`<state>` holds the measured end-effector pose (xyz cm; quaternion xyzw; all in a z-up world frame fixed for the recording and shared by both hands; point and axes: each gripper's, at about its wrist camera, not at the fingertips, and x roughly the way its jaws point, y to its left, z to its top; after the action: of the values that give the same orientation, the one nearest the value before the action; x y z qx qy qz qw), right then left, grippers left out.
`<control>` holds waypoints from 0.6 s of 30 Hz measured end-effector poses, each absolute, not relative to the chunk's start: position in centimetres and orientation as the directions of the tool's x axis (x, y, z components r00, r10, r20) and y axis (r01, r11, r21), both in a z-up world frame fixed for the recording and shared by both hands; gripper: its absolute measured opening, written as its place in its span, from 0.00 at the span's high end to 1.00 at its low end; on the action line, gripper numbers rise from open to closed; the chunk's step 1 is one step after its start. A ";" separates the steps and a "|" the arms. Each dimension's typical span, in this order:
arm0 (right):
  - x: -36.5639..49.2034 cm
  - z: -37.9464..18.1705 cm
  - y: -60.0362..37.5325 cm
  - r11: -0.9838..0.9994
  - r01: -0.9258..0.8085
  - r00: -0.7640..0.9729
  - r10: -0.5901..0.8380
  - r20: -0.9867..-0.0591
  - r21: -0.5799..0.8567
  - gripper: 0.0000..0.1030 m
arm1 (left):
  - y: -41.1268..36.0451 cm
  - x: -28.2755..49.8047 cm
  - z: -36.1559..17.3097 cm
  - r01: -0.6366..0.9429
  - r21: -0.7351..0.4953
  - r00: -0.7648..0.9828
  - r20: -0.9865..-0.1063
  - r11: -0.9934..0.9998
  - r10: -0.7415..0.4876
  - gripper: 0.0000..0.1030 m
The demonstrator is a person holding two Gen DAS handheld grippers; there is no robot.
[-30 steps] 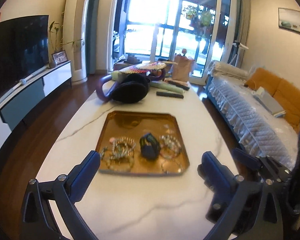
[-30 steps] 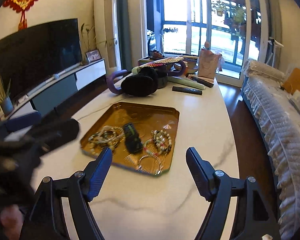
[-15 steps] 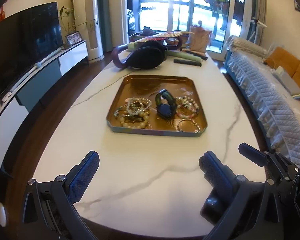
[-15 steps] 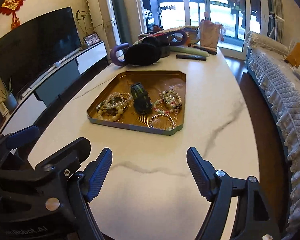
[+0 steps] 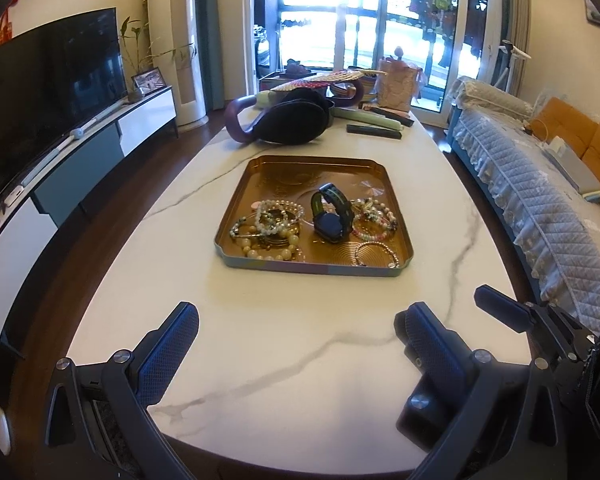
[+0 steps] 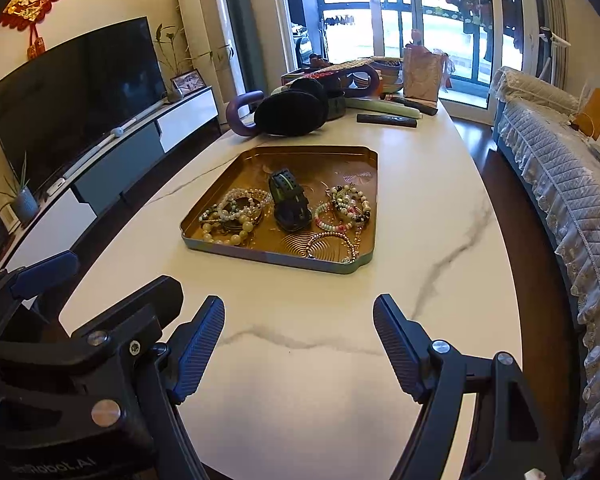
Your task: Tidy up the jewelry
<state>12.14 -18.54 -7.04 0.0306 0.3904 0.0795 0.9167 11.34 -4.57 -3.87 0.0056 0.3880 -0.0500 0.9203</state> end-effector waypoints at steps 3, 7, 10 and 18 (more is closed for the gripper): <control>12.2 -7.1 -18.6 0.985 -0.121 0.682 0.171 -0.711 0.121 0.28 | -4.8 11.4 -3.9 0.097 -0.026 0.693 -0.716 0.995 -0.086 0.00; 12.4 -7.2 -18.8 0.985 -0.119 0.677 0.172 -0.715 0.124 0.28 | -5.0 11.4 -4.1 0.101 -0.024 0.689 -0.720 0.995 -0.087 0.00; 12.4 -7.3 -18.8 0.985 -0.119 0.674 0.174 -0.718 0.126 0.28 | -5.1 11.5 -4.2 0.104 -0.026 0.684 -0.724 0.994 -0.090 0.00; 12.5 -7.5 -19.0 0.985 -0.121 0.673 0.175 -0.718 0.126 0.28 | -5.1 11.7 -4.5 0.106 -0.032 0.676 -0.731 0.994 -0.096 0.00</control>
<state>12.48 -19.01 -7.46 0.0340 0.3959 0.0808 0.9141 11.73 -5.11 -4.48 0.0067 0.3987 -0.0552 0.9154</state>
